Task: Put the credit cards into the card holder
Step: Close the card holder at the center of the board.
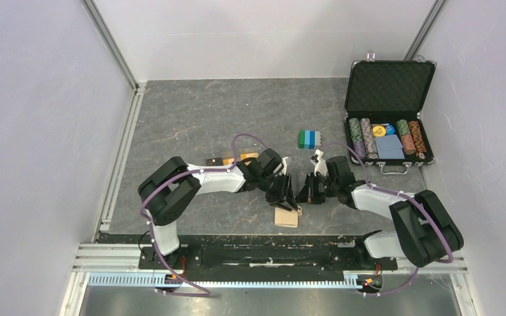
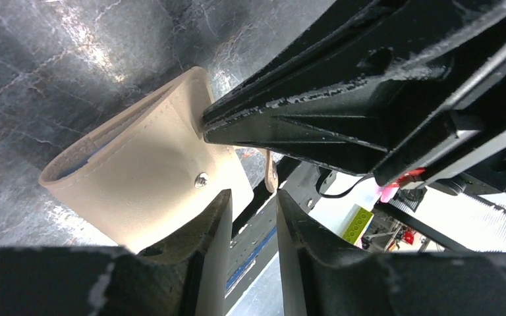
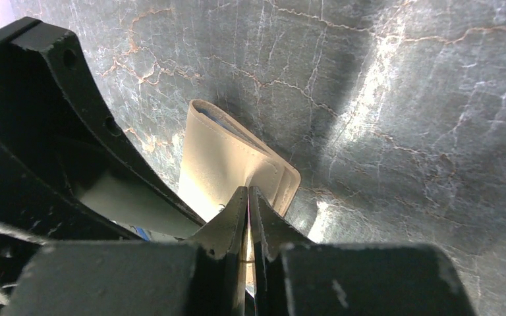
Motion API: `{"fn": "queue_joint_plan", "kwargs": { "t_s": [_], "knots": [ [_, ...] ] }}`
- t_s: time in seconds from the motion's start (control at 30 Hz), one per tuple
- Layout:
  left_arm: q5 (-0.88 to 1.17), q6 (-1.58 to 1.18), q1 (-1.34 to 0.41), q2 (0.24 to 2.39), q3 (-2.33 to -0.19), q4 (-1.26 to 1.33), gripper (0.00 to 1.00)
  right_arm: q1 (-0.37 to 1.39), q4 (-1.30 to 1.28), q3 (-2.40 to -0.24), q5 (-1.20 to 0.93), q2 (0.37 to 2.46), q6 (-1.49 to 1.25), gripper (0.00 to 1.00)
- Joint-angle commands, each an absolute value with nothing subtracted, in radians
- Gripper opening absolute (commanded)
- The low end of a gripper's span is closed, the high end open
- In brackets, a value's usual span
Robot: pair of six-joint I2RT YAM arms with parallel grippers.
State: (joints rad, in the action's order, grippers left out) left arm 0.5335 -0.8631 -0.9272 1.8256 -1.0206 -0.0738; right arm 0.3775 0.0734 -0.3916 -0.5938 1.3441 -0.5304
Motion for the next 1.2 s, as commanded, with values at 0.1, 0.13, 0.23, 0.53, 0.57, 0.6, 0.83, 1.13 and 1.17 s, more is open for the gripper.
{"fn": "queue_joint_plan", "kwargs": {
  "t_s": [0.1,0.13,0.23,0.53,0.57,0.6,0.83,1.13,1.17],
  "knots": [
    [0.555,-0.876,-0.933,1.863,-1.083,-0.071,0.35,0.378,0.043,-0.411,-0.538,1.363,-0.496,0.05],
    [0.555,-0.876,-0.932,1.864,-1.084,-0.071,0.33,0.379,0.043,-0.411,-0.539,1.362,-0.497,0.05],
    [0.558,-0.874,-0.931,1.874,-1.095,-0.068,0.3,0.378,0.043,-0.41,-0.541,1.364,-0.495,0.05],
    [0.564,-0.879,-0.933,1.879,-1.1,-0.061,0.08,0.378,0.043,-0.407,-0.544,1.361,-0.494,0.05],
    [0.562,-0.878,-0.933,1.879,-1.099,-0.063,0.06,0.378,0.043,-0.405,-0.543,1.36,-0.494,0.05],
    [0.557,-0.874,-0.932,1.878,-1.099,-0.072,0.04,0.377,0.043,-0.405,-0.543,1.359,-0.494,0.05],
    [0.53,-0.844,-0.933,1.869,-1.103,-0.116,0.02,0.378,0.043,-0.405,-0.542,1.359,-0.493,0.05],
    [0.424,-0.765,-0.932,1.838,-1.115,-0.242,0.02,0.378,0.037,-0.406,-0.54,1.351,-0.492,0.05],
    [0.416,-0.76,-0.932,1.837,-1.117,-0.248,0.02,0.379,0.035,-0.407,-0.54,1.35,-0.492,0.05]
  ]
}}
